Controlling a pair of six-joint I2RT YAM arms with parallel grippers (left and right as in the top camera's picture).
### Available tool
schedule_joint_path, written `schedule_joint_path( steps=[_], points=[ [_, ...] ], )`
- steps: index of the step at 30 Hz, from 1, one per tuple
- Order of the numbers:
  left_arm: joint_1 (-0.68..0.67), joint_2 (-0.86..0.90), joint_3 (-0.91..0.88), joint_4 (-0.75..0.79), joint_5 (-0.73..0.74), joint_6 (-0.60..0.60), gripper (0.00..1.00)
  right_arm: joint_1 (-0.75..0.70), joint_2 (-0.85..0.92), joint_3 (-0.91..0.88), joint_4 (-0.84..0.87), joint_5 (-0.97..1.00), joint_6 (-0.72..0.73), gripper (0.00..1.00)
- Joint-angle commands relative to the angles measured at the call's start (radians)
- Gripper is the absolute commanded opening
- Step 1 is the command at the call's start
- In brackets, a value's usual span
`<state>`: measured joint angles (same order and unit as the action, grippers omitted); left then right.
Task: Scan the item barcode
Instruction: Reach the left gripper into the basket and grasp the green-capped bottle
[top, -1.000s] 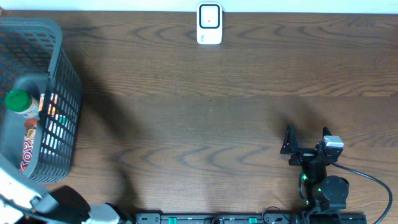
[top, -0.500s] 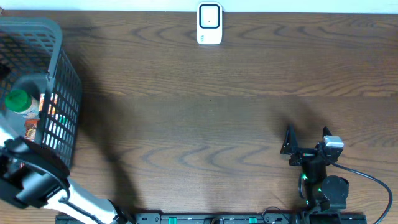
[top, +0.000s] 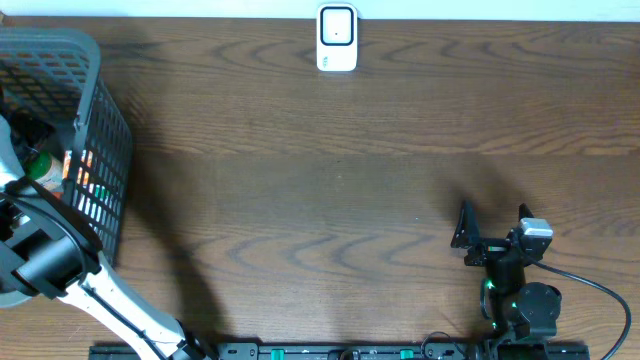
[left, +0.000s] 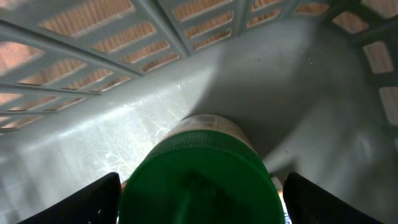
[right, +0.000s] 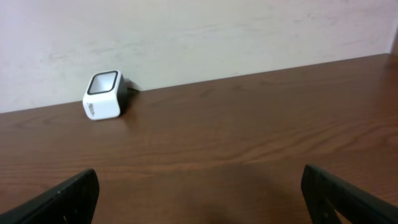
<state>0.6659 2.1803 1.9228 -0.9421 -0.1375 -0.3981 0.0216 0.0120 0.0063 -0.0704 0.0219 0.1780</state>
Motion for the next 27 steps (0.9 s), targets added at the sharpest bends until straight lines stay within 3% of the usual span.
schedule_joint_path(
  steps=[1,27],
  points=[
    [0.002,0.010,-0.010,0.002,-0.021,-0.023,0.84,0.014,-0.006,-0.001,-0.004,-0.001,-0.007,0.99],
    [0.005,0.021,-0.119,0.152,-0.021,-0.018,0.82,0.014,-0.006,-0.001,-0.004,-0.001,-0.007,0.99]
  ],
)
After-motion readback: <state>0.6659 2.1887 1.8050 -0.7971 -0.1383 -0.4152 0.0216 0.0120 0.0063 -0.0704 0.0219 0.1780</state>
